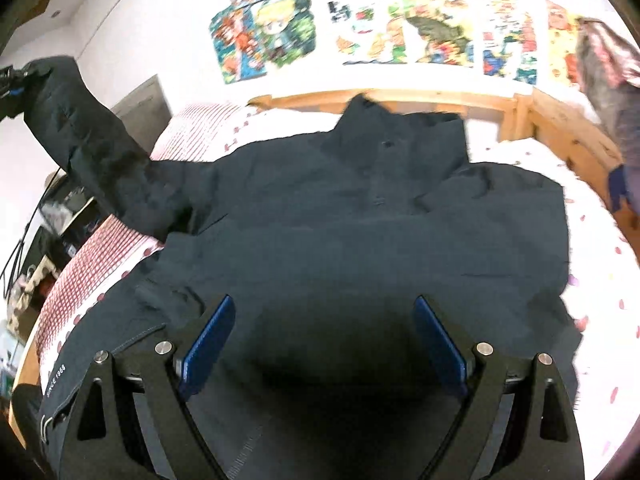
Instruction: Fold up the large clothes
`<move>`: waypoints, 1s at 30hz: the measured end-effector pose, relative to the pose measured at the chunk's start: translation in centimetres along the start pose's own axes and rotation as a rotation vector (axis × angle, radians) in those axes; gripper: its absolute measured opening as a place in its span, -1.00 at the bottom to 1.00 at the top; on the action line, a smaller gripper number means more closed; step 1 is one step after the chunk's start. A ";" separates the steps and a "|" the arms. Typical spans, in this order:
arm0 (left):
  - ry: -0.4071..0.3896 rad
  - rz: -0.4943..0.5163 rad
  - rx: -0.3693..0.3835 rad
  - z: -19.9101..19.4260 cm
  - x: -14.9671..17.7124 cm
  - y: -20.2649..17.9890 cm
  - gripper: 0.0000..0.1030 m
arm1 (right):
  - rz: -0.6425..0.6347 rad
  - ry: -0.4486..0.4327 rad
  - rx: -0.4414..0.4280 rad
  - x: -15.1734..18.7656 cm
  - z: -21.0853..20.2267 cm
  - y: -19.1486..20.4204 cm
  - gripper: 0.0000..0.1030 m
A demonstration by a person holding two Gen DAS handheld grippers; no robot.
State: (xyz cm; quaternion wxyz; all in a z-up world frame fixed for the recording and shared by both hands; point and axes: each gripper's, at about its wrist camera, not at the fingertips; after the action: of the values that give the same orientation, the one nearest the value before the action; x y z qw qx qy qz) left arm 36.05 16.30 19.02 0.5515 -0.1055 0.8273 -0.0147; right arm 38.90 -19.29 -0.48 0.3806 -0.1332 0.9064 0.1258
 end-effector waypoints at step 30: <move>0.625 0.375 0.552 12.5 22.5 -25.3 -0.82 | 0.349 -0.093 0.117 4.7 -1.4 -17.8 0.69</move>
State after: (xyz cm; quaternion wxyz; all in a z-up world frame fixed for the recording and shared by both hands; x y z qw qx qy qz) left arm 43.16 -11.62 -2.76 0.2762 0.2065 0.9240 -0.1655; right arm 40.83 -37.07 -5.24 0.4018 0.0543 0.9029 0.1430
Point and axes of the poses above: each gripper's, at about its wrist camera, not at the fingertips, and z roughly the way its jaws point, y to its left, x to its underside, and after that the axes turned 3 degrees about -z, right-handed
